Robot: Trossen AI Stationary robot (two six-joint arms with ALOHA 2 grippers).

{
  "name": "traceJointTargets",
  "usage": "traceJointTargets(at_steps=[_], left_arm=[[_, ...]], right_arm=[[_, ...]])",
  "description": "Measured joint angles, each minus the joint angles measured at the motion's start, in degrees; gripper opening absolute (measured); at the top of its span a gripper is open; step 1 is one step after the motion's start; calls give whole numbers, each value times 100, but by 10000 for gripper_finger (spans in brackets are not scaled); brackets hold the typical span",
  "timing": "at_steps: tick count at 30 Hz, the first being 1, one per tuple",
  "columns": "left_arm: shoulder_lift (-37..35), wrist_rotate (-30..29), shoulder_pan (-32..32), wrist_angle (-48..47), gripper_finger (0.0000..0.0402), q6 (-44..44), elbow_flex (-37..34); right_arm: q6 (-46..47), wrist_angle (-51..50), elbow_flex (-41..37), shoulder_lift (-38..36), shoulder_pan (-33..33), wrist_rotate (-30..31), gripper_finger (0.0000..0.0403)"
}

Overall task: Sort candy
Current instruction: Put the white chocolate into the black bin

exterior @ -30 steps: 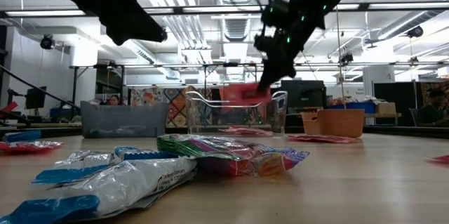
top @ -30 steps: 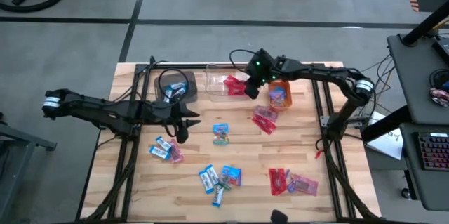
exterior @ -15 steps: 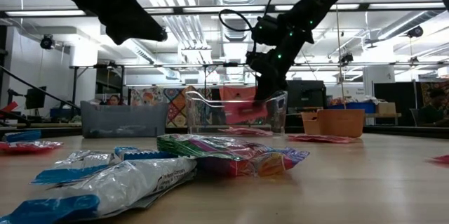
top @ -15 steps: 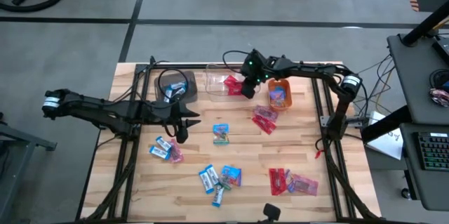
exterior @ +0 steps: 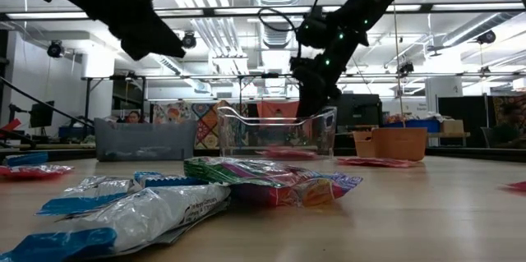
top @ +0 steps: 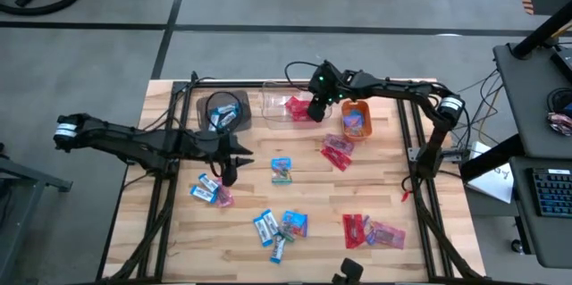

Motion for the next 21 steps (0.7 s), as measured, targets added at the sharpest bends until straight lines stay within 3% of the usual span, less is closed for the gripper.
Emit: traceJointTargets(at_steps=[3,10,21], left_arm=[[0,442,-14,22,102,-77,-115],[96,565,-523,33,102,-133,-224],[1071,565,-1786,436,102,-124,-187]], right_arm=[[120,-31,0,-218,8,-2,172],[393,-379,0,-939,305,-55,176],[793,-1544,-132,-1882,1862,-219,176]])
